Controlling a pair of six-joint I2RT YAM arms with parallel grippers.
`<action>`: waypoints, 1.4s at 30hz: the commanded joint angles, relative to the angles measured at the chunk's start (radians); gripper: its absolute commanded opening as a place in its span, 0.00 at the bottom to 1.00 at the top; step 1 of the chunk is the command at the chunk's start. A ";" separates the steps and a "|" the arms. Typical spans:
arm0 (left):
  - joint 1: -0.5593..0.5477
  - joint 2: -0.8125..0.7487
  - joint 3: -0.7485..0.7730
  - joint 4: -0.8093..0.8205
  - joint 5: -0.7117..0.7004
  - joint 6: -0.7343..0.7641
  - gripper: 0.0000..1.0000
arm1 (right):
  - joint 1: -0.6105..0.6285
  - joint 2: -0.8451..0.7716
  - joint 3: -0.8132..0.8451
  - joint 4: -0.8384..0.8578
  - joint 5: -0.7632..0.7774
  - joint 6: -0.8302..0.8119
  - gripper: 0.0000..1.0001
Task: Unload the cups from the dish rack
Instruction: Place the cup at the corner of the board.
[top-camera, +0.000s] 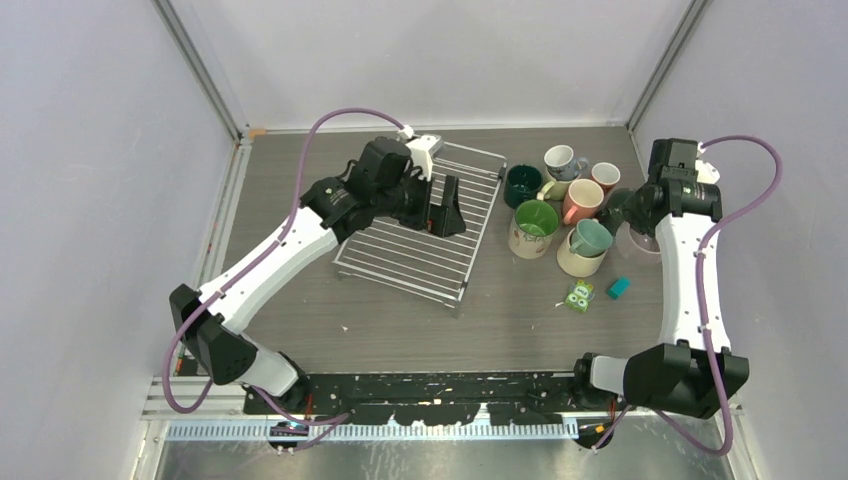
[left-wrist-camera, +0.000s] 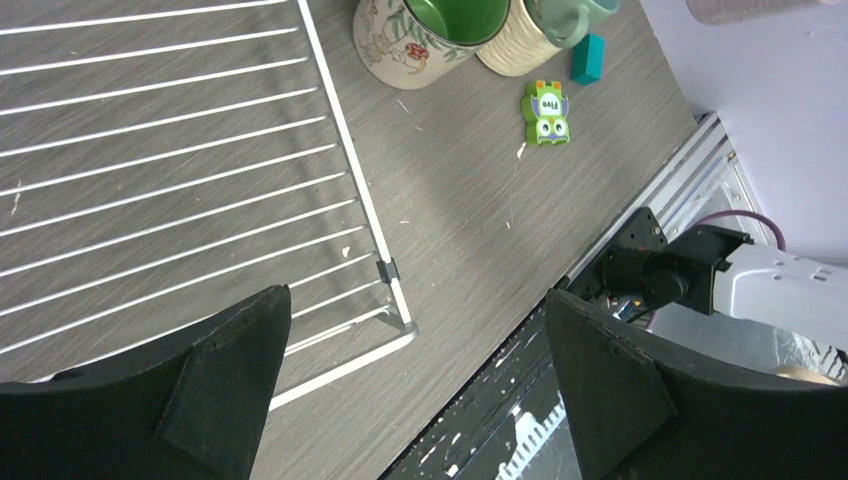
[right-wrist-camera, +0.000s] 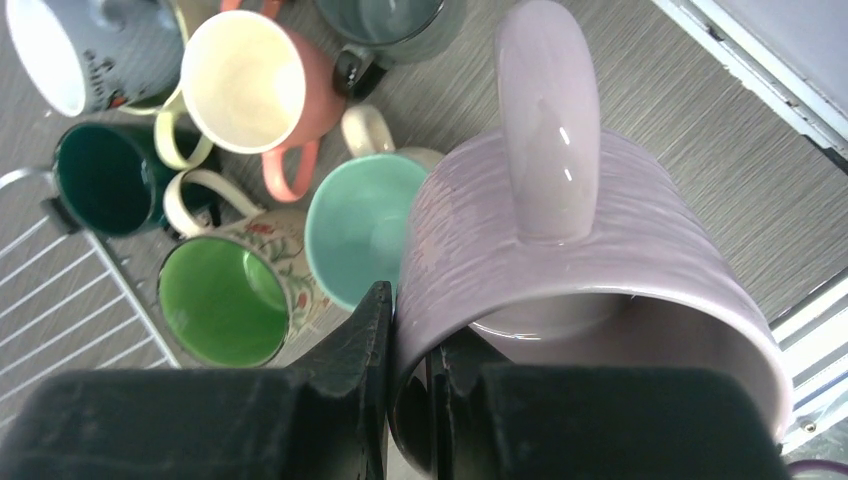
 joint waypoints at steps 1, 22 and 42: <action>-0.025 -0.010 0.058 -0.033 -0.015 0.030 1.00 | -0.038 0.006 -0.021 0.162 0.101 -0.003 0.01; -0.095 0.062 0.116 -0.081 -0.038 0.046 1.00 | -0.114 0.114 -0.294 0.577 0.206 0.074 0.01; -0.111 0.082 0.114 -0.083 -0.033 0.054 1.00 | -0.147 0.240 -0.442 0.870 0.149 0.086 0.01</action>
